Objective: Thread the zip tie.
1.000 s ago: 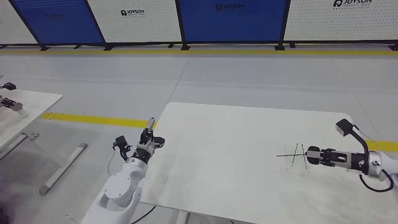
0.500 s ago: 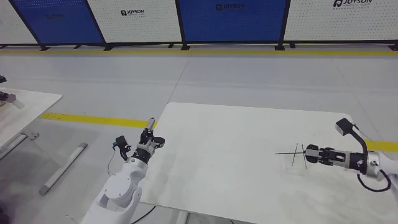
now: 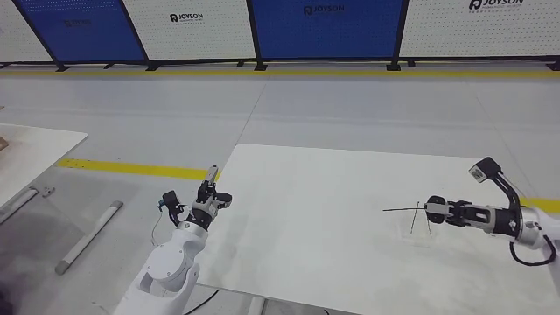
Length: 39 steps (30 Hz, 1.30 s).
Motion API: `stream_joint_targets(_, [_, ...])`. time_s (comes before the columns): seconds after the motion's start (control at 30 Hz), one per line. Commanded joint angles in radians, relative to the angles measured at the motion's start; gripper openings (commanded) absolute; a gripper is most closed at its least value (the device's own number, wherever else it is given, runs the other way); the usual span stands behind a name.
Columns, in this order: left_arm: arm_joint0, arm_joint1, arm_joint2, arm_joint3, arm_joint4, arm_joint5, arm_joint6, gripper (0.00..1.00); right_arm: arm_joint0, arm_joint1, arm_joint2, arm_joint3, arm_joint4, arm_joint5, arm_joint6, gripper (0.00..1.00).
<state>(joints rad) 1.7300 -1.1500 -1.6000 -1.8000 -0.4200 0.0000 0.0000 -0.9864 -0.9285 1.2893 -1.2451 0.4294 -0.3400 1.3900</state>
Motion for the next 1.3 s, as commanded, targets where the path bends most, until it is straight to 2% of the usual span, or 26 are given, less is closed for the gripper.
stream_joint_targets(0.0, [0.000,0.000,0.000,0.000,0.000,0.000,0.000,1.00,0.000,0.000,0.000,0.000,-0.001,0.000,0.000,0.00])
stream_joint_targets(0.33, [0.000,0.000,0.000,0.000,0.000,0.000,0.000,1.00,0.000,0.000,0.000,0.000,-0.001,0.000,0.000,0.00])
stream_joint_targets(0.43, [0.000,0.000,0.000,0.000,0.000,0.000,0.000,1.00,-0.013,-0.001,-0.003,-0.054,-0.049,0.000,-0.047,0.00])
stream_joint_targets(0.7, [0.000,0.000,0.000,0.000,0.000,0.000,0.000,1.00,-0.034,-0.014,0.010,-0.197,-0.143,0.000,-0.027,0.00])
stream_joint_targets(0.83, [0.000,0.000,0.000,0.000,0.000,0.000,0.000,1.00,-0.038,-0.024,0.010,-0.276,-0.249,0.000,-0.022,0.00])
stream_joint_targets(0.9, [0.000,0.000,0.000,0.000,0.000,0.000,0.000,1.00,-0.054,-0.028,0.015,-0.300,-0.305,0.000,-0.059,0.00])
stream_joint_targets(0.97, [0.000,0.000,0.000,0.000,0.000,0.000,0.000,1.00,-0.071,-0.034,0.021,-0.296,-0.292,0.000,-0.104,0.00])
stream_joint_targets(1.27, [0.000,0.000,0.000,0.000,0.000,0.000,0.000,1.00,-0.071,-0.034,0.021,-0.296,-0.292,0.000,-0.104,0.00])
